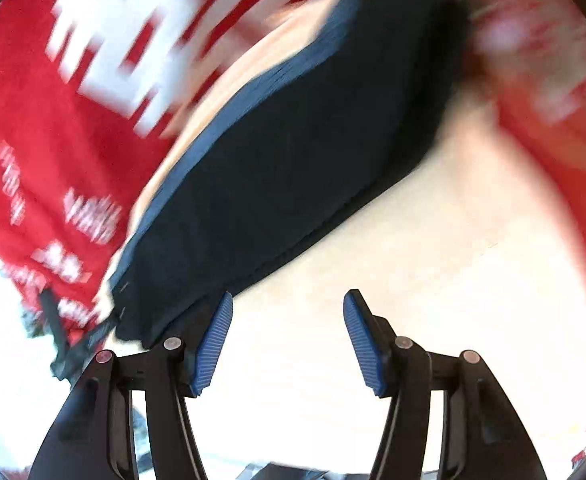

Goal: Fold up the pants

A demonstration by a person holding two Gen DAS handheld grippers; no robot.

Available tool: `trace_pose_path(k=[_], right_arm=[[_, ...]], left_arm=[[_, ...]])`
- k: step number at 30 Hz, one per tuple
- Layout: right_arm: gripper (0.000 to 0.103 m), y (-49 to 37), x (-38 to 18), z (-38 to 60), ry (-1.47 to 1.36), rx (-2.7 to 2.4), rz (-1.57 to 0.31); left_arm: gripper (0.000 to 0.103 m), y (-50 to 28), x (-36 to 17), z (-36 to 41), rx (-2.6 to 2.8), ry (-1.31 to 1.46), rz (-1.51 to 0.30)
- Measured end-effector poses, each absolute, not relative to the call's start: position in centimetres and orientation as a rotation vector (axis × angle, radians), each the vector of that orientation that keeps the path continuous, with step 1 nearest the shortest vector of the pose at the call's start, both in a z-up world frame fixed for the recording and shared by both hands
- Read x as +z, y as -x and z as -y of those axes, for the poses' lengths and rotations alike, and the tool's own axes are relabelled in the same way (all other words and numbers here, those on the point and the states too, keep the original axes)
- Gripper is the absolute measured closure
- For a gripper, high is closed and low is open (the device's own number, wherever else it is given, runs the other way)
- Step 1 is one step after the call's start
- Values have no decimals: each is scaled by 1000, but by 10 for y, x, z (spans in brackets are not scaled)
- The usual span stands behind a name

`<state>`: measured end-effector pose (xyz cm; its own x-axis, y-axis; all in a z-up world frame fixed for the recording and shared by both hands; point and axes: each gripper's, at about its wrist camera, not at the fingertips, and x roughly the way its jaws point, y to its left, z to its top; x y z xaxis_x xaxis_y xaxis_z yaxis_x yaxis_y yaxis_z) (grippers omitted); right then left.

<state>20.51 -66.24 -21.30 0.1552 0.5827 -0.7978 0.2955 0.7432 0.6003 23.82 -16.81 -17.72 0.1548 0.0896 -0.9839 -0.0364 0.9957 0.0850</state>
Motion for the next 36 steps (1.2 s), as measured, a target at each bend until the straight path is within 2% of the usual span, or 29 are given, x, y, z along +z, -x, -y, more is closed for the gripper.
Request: trace_pose_path(k=[3,8,10,11,20,22,23,28,32,34,35,36], right_arm=[[42,-202,-220,597,-805,394,-1457],[42,-202,-236,481,-893,563,-1441],[49,-197,-248,446,-904,578,-1457],[53,-196,-255,435,-917,578,-1468],[53,-201,-263,413,-992,498,-1441],[75,-210,-268,415,-1008,437,-1450],[94,-212,-271,418,-1008,401,-1463],[95,-196,-253,412,-929,411,-1440],[94,-181,-280,418,-1012,347,-1493],[88,-181,-276,423,-996,374,-1518],[80,-183,-268,424,-922,378,-1541],[76,-185,-258,429,-851,383,-1549]], left_arm=[[44,-249,-178,119,120,-61,-1392],[44,-256,-197,79,114,-75,-1417],[44,-254,-209,74,84,-89,-1428],[44,-252,-213,73,65,-91,-1432],[44,-245,-222,107,-109,-55,-1391],[44,-247,-223,116,-126,-39,-1389],[44,-247,-224,120,-132,-41,-1388],[44,-212,-235,146,-160,-120,-1399],[43,-195,-235,153,-160,-165,-1331],[43,-203,-233,155,-153,-158,-1374],[43,-208,-230,156,-142,-160,-1386],[43,-213,-226,156,-126,-172,-1374]])
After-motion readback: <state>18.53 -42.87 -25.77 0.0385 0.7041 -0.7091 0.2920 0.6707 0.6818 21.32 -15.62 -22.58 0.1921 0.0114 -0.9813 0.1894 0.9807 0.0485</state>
